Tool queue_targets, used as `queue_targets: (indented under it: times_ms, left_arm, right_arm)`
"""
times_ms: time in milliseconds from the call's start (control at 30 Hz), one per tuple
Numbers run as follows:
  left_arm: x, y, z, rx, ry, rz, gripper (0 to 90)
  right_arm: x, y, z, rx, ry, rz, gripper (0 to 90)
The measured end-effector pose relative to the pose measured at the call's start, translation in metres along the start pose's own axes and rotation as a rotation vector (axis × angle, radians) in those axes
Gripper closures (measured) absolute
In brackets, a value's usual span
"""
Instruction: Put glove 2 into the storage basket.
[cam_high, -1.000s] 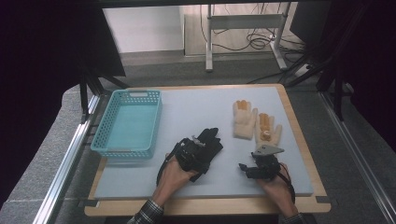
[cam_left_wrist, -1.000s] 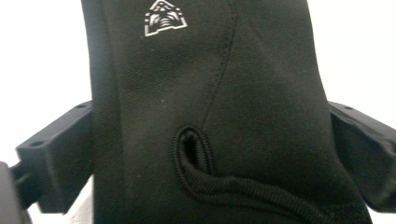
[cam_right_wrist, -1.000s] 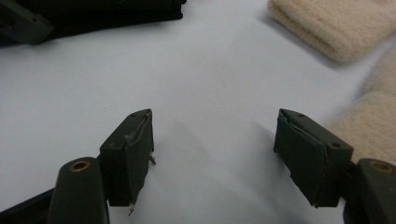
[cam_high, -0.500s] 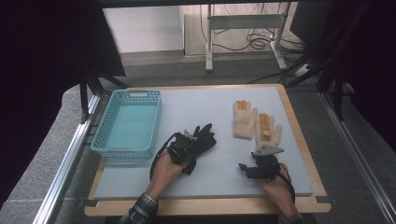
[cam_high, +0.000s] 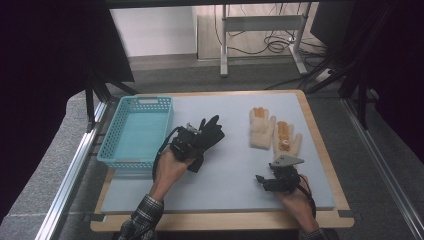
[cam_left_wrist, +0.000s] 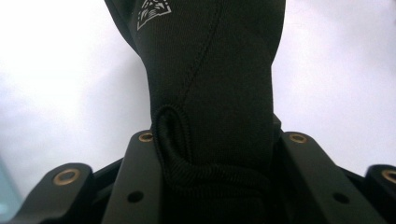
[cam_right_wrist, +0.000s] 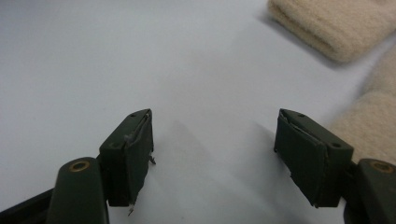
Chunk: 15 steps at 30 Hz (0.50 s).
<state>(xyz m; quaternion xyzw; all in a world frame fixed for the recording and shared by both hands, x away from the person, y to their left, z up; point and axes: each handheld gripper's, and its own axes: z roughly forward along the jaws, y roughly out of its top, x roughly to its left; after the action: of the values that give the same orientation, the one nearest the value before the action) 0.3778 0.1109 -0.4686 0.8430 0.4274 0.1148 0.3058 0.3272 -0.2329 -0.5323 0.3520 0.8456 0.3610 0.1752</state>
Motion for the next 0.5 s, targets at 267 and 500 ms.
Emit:
queue_targets:
  times_ms: [267,500]
  left_arm:
    - [0.023,0.013,-0.022,-0.016,0.059,-0.021,65.1]
    - [0.052,0.017,-0.046,-0.032,0.124,-0.076,64.9]
  right_arm:
    - [0.0,0.0,0.0,-0.001,0.0,-0.001,27.5]
    - [0.0,0.0,0.0,-0.001,0.0,0.0,27.4]
